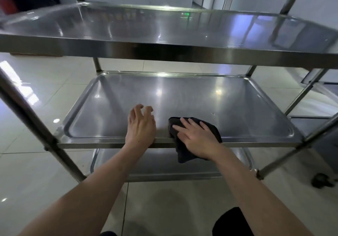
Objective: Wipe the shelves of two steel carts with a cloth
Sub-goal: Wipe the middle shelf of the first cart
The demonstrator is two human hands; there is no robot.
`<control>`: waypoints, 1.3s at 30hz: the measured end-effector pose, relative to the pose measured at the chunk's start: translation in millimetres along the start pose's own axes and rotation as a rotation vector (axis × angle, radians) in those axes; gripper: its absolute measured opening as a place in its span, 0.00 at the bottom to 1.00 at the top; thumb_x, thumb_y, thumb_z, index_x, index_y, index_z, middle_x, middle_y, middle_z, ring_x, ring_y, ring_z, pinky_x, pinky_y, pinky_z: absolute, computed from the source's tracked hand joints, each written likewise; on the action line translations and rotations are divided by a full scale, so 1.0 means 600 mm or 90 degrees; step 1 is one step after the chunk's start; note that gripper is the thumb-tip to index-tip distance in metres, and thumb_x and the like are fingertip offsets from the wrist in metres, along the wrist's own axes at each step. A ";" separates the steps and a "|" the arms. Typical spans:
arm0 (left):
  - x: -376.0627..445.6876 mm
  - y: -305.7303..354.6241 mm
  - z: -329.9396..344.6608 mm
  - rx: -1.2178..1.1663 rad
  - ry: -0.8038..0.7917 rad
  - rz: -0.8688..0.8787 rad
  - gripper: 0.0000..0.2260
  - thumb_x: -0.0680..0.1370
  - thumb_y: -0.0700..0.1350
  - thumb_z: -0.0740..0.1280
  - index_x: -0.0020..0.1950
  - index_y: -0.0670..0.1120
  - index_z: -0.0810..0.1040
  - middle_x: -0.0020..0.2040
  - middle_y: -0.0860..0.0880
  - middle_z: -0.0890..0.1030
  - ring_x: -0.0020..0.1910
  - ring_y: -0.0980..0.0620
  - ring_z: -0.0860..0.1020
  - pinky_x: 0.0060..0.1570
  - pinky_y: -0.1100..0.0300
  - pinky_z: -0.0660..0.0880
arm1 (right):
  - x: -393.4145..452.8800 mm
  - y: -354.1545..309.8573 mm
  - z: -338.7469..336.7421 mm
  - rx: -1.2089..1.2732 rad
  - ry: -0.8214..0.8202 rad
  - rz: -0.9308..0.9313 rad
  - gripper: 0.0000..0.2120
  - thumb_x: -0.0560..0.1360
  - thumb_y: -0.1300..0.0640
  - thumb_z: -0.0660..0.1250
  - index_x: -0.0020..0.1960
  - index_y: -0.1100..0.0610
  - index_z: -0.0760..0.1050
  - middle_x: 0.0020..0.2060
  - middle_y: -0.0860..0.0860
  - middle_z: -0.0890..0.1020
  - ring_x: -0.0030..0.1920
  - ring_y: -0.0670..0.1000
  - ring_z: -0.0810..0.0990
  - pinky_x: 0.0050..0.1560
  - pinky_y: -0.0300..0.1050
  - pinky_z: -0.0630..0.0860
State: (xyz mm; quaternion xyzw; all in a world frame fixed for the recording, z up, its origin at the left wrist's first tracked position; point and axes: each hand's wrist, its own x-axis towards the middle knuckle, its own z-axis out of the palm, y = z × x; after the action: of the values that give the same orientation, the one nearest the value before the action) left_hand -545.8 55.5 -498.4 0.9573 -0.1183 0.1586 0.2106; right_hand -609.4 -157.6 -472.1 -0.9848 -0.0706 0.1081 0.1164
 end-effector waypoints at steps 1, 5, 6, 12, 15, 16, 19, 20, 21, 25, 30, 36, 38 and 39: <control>0.001 -0.001 0.002 -0.008 0.003 0.003 0.13 0.83 0.44 0.56 0.68 0.48 0.63 0.68 0.42 0.60 0.67 0.39 0.62 0.70 0.42 0.65 | 0.016 -0.013 0.003 -0.015 0.003 -0.003 0.24 0.88 0.41 0.43 0.83 0.36 0.52 0.85 0.43 0.46 0.84 0.48 0.42 0.82 0.57 0.39; 0.007 -0.004 0.004 -0.022 0.017 0.002 0.13 0.82 0.36 0.57 0.67 0.39 0.65 0.64 0.47 0.56 0.65 0.37 0.60 0.71 0.38 0.62 | 0.119 -0.055 0.004 -0.043 0.011 -0.029 0.26 0.87 0.40 0.41 0.84 0.37 0.47 0.85 0.47 0.43 0.84 0.52 0.40 0.81 0.60 0.36; 0.009 -0.007 0.007 0.004 0.008 0.001 0.13 0.81 0.36 0.57 0.67 0.39 0.65 0.66 0.46 0.57 0.66 0.36 0.60 0.71 0.39 0.62 | 0.147 -0.061 -0.001 -0.046 0.014 -0.033 0.26 0.87 0.40 0.41 0.84 0.38 0.47 0.85 0.48 0.44 0.84 0.53 0.40 0.81 0.61 0.36; 0.016 -0.020 0.023 0.035 0.018 -0.035 0.15 0.80 0.41 0.56 0.67 0.46 0.62 0.65 0.39 0.63 0.68 0.39 0.60 0.76 0.42 0.53 | 0.230 0.026 -0.045 -0.038 0.051 0.082 0.27 0.86 0.40 0.41 0.84 0.38 0.48 0.85 0.47 0.45 0.85 0.53 0.43 0.81 0.64 0.37; 0.015 -0.015 0.025 0.029 0.020 -0.045 0.10 0.80 0.40 0.55 0.62 0.47 0.63 0.62 0.42 0.63 0.65 0.40 0.62 0.75 0.45 0.55 | 0.180 0.115 -0.053 -0.024 0.094 0.178 0.27 0.86 0.42 0.41 0.85 0.39 0.49 0.86 0.48 0.47 0.85 0.54 0.45 0.81 0.65 0.38; 0.015 -0.011 0.022 0.009 0.021 -0.059 0.08 0.80 0.39 0.54 0.59 0.47 0.63 0.61 0.43 0.64 0.63 0.41 0.63 0.72 0.47 0.59 | 0.155 0.129 -0.049 -0.026 0.088 0.188 0.27 0.86 0.42 0.41 0.85 0.39 0.49 0.86 0.48 0.47 0.85 0.53 0.45 0.81 0.64 0.38; 0.012 -0.006 0.020 0.001 0.019 -0.056 0.08 0.80 0.38 0.54 0.56 0.48 0.61 0.58 0.44 0.63 0.59 0.43 0.62 0.68 0.49 0.63 | 0.095 0.113 -0.024 -0.048 0.062 0.170 0.26 0.86 0.42 0.42 0.85 0.38 0.47 0.85 0.47 0.44 0.85 0.52 0.43 0.82 0.62 0.38; 0.013 -0.007 0.020 0.012 0.011 -0.047 0.07 0.80 0.40 0.54 0.57 0.49 0.61 0.58 0.44 0.63 0.60 0.43 0.62 0.69 0.49 0.61 | 0.085 0.092 -0.014 -0.051 0.059 0.148 0.27 0.86 0.42 0.43 0.84 0.38 0.47 0.85 0.47 0.44 0.85 0.52 0.42 0.81 0.62 0.37; 0.013 -0.011 0.023 0.023 0.000 -0.039 0.08 0.80 0.41 0.55 0.58 0.48 0.61 0.59 0.44 0.63 0.61 0.43 0.62 0.70 0.49 0.59 | 0.081 0.066 -0.007 -0.053 0.059 0.116 0.27 0.86 0.42 0.44 0.84 0.39 0.48 0.85 0.47 0.44 0.84 0.53 0.42 0.81 0.63 0.37; 0.016 -0.012 0.022 0.089 -0.034 -0.003 0.16 0.76 0.43 0.60 0.63 0.47 0.62 0.61 0.43 0.63 0.63 0.41 0.63 0.72 0.47 0.60 | 0.141 -0.037 0.004 -0.056 0.050 -0.019 0.27 0.86 0.41 0.43 0.85 0.39 0.48 0.85 0.48 0.44 0.84 0.53 0.40 0.80 0.64 0.34; 0.012 -0.011 0.014 0.056 -0.009 -0.002 0.18 0.76 0.42 0.64 0.62 0.50 0.61 0.60 0.46 0.62 0.60 0.46 0.61 0.69 0.51 0.64 | 0.278 -0.029 -0.043 -0.025 0.045 0.023 0.27 0.86 0.41 0.42 0.84 0.38 0.49 0.86 0.47 0.45 0.85 0.53 0.42 0.80 0.63 0.35; 0.009 -0.001 0.007 0.003 0.027 -0.016 0.11 0.81 0.40 0.59 0.58 0.51 0.60 0.59 0.48 0.63 0.59 0.48 0.62 0.71 0.49 0.65 | 0.216 0.135 -0.061 -0.026 0.101 0.191 0.27 0.87 0.42 0.42 0.85 0.41 0.50 0.86 0.49 0.48 0.84 0.54 0.47 0.81 0.64 0.40; 0.009 0.002 0.007 0.007 0.027 -0.019 0.12 0.80 0.40 0.59 0.58 0.52 0.59 0.59 0.47 0.63 0.59 0.47 0.62 0.71 0.48 0.66 | 0.161 0.140 -0.047 -0.033 0.090 0.183 0.27 0.86 0.43 0.42 0.85 0.40 0.48 0.86 0.48 0.47 0.85 0.53 0.46 0.82 0.63 0.41; 0.010 0.003 0.007 0.009 0.021 -0.021 0.13 0.80 0.39 0.60 0.58 0.52 0.59 0.59 0.47 0.63 0.60 0.47 0.62 0.71 0.48 0.66 | 0.138 0.126 -0.036 -0.041 0.082 0.169 0.27 0.86 0.43 0.42 0.85 0.39 0.48 0.86 0.47 0.46 0.85 0.53 0.46 0.82 0.63 0.40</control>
State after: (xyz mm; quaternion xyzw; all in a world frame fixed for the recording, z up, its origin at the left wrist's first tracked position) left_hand -539.9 51.3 -499.4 0.9579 -0.0980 0.1715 0.2086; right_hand -515.8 -221.4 -486.2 -0.9936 0.0641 0.0566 0.0735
